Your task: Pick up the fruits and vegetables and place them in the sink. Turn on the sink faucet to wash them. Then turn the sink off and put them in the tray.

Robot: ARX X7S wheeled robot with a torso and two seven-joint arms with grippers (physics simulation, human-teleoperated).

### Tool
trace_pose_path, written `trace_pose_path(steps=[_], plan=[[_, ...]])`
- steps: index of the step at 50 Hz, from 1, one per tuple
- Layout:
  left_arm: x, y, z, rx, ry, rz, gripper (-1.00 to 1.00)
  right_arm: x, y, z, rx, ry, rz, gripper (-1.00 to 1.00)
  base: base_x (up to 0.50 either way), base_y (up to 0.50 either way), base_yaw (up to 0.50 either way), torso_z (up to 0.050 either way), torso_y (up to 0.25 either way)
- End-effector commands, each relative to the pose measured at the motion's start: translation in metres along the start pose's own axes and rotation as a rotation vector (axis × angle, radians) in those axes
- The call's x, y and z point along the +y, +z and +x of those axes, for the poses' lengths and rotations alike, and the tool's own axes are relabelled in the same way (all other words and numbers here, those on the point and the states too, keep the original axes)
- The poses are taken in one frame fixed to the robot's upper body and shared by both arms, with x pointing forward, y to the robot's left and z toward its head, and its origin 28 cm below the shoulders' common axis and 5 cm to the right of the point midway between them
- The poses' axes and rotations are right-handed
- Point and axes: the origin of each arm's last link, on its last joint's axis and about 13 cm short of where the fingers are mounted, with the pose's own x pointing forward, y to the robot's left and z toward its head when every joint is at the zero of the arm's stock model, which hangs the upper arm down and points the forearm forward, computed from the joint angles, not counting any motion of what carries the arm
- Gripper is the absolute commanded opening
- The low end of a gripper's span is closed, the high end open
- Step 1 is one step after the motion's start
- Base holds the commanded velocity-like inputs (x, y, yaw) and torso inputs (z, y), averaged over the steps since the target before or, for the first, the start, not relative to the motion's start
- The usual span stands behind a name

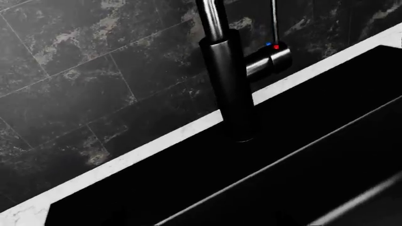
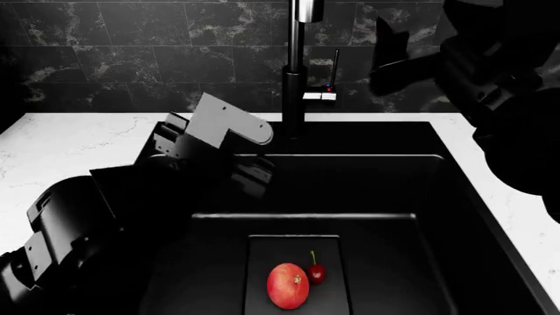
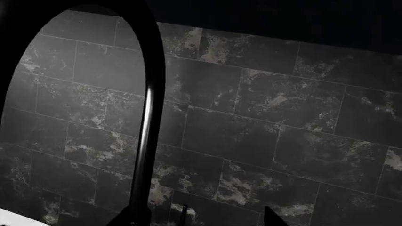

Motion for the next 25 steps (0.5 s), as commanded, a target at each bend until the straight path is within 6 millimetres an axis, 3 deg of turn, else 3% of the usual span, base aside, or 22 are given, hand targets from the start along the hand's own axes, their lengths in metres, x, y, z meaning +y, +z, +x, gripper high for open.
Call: trace_pose_path(steps=[1, 11, 25], plan=[[0.020, 0.004, -0.019, -0.101, 0.165, -0.062, 1.00, 0.005, -0.010, 0.005, 0.007, 0.029, -0.008, 1.00, 0.00, 0.00, 0.00, 0.000, 0.000], [0.032, 0.015, -0.022, -0.183, 0.208, -0.106, 1.00, 0.007, -0.017, 0.028, -0.021, 0.019, -0.007, 1.00, 0.00, 0.00, 0.00, 0.000, 0.000], [0.032, 0.016, -0.023, -0.197, 0.208, -0.111, 1.00, 0.008, -0.018, 0.034, -0.030, 0.024, -0.010, 1.00, 0.00, 0.00, 0.00, 0.000, 0.000]])
